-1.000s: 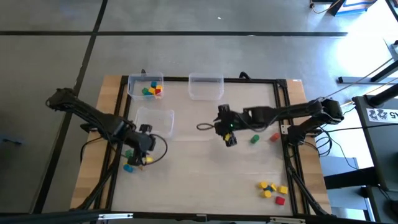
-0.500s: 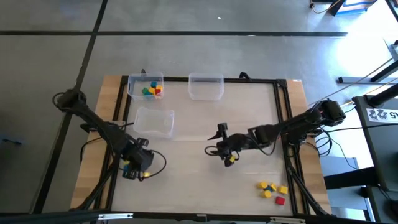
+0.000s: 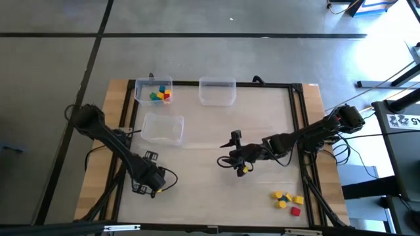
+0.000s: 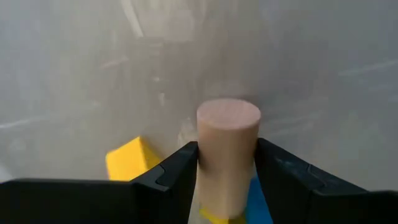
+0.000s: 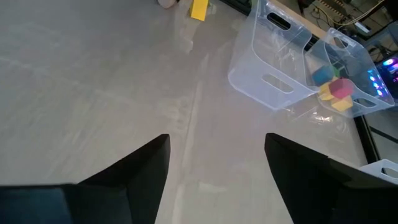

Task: Sort blocks by size
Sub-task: Put the brown cylinder game block into the top right transparent bin

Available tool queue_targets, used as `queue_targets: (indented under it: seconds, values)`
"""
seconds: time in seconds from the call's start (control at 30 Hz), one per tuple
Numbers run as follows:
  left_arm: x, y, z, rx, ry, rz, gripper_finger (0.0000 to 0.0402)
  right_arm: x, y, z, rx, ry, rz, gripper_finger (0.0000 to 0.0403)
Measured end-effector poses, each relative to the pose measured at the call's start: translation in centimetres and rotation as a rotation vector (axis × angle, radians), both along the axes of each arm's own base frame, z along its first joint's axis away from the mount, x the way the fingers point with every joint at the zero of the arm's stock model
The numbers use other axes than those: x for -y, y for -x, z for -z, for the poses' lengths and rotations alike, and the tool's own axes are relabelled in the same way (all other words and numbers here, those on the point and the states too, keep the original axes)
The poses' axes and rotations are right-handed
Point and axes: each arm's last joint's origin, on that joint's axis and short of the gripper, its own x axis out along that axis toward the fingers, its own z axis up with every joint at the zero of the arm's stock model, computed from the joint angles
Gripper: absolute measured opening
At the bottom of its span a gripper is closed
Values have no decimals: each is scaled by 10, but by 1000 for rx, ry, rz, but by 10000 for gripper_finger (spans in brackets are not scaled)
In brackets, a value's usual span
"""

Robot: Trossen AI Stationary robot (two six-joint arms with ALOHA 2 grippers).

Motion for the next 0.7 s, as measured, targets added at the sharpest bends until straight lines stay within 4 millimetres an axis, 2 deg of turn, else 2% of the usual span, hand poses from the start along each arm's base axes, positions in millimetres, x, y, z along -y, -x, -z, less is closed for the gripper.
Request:
queue_targets:
  seconds: [0.23,0.37,0.5,0.7]
  values:
    - [6,-7,17,-22,2,70,141,1,0,0,-3,2,3,269]
    - [5,-8,17,-25,6,82,132,1,0,0,-6,6,1,269]
    - [2,-13,7,30,32,76,132,1,0,1,-5,23,8,269]
    - [-17,-32,-33,193,43,70,136,3,0,0,-5,134,14,269]
